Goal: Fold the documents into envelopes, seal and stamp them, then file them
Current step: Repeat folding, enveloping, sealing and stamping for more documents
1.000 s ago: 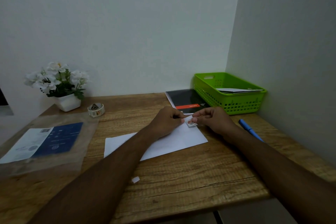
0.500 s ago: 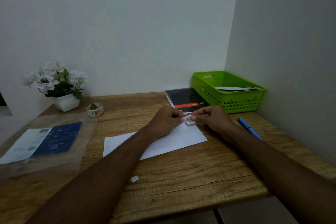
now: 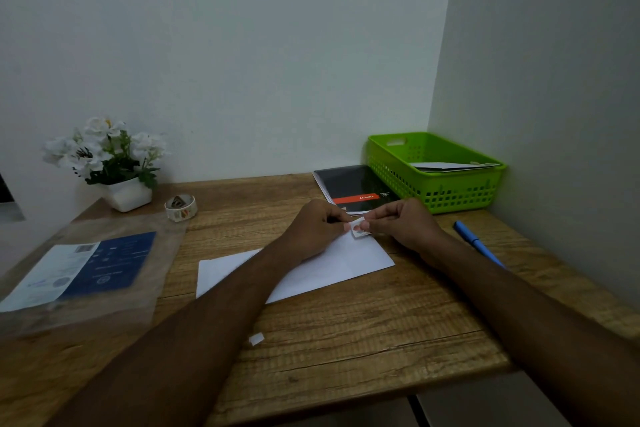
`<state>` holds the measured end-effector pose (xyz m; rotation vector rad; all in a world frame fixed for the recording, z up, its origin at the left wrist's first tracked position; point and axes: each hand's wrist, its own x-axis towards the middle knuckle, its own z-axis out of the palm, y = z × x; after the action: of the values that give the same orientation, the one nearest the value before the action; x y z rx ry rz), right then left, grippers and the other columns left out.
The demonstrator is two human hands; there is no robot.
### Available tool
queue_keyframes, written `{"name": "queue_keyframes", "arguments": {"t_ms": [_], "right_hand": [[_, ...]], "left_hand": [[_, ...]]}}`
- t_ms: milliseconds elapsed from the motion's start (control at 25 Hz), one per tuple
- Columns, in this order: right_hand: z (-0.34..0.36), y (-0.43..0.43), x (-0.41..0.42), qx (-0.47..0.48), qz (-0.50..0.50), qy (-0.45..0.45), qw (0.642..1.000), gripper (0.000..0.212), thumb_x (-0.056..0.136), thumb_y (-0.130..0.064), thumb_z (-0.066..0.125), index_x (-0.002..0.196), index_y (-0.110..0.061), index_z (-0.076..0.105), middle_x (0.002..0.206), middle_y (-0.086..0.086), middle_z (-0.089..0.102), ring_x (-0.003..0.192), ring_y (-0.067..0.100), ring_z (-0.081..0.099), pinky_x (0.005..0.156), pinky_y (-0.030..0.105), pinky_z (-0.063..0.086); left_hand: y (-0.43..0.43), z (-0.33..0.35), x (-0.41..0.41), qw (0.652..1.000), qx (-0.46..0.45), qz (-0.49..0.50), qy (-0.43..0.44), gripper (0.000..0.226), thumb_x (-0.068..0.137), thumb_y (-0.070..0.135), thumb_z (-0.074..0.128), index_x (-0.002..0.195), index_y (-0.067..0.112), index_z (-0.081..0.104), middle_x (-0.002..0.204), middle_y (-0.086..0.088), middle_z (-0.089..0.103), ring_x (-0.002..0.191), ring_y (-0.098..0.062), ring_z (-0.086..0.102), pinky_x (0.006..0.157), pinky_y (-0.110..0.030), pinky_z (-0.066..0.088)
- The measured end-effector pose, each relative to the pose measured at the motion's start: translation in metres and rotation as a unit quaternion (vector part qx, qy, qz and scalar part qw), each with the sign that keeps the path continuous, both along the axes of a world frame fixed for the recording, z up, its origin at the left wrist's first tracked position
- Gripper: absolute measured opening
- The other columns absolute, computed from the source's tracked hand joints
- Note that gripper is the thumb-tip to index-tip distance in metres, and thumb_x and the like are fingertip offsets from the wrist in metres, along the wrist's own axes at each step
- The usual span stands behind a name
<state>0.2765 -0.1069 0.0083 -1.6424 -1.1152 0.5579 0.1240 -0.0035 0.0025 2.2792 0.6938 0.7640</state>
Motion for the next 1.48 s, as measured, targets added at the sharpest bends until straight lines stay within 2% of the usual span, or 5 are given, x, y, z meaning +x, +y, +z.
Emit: {"name": "queue_keyframes", "arguments": {"t_ms": [280,720,960,1320,1480], "right_hand": [[0.001,0.001,0.0,-0.003,0.004,0.002,1.0,0.017,0.064,-0.014,0.088,0.064,-0.024,0.074,0.066,-0.01,0.074,0.068,0.001,0.07,0.057,0.01,0.05],[-0.004,0.002,0.001,0.008,0.002,-0.03,1.0,0.015,0.064,-0.021,0.087,0.058,-0.026,0.075,0.068,-0.006,0.075,0.069,0.005,0.071,0.064,0.02,0.055],[-0.001,-0.001,-0.002,0.035,0.025,-0.002,0.999,0.015,0.063,-0.024,0.088,0.066,-0.018,0.075,0.061,-0.006,0.072,0.054,-0.002,0.064,0.049,0.009,0.045],[0.0,0.0,-0.003,0.012,0.074,-0.012,0.997,0.015,0.077,-0.029,0.077,0.078,-0.014,0.075,0.082,0.003,0.075,0.074,0.007,0.065,0.07,0.024,0.049],[0.0,0.0,-0.002,0.017,0.047,-0.026,0.998,0.013,0.076,-0.026,0.078,0.072,-0.014,0.074,0.074,-0.002,0.074,0.065,0.002,0.064,0.059,0.014,0.048]], "left_hand": [[0.001,-0.001,0.0,1.0,-0.005,0.007,-0.003,0.017,0.086,0.009,0.064,0.1,0.011,0.073,0.097,-0.003,0.071,0.074,0.002,0.058,0.06,-0.001,0.043],[-0.003,0.002,-0.001,1.0,0.011,-0.006,0.003,0.02,0.087,0.006,0.058,0.099,0.008,0.074,0.097,-0.005,0.072,0.075,-0.002,0.059,0.067,-0.014,0.047],[-0.01,0.004,0.0,0.999,0.014,0.0,-0.036,0.016,0.083,0.025,0.07,0.085,0.011,0.076,0.08,-0.005,0.072,0.068,-0.006,0.06,0.061,-0.021,0.047],[-0.011,0.01,-0.003,0.999,0.029,0.004,-0.033,0.017,0.085,0.022,0.067,0.085,0.007,0.075,0.081,-0.009,0.071,0.074,-0.02,0.064,0.066,-0.033,0.051],[-0.014,0.01,-0.002,0.999,0.05,0.007,-0.012,0.017,0.088,0.02,0.063,0.084,0.008,0.073,0.078,-0.007,0.068,0.072,-0.021,0.06,0.067,-0.04,0.048]]}}
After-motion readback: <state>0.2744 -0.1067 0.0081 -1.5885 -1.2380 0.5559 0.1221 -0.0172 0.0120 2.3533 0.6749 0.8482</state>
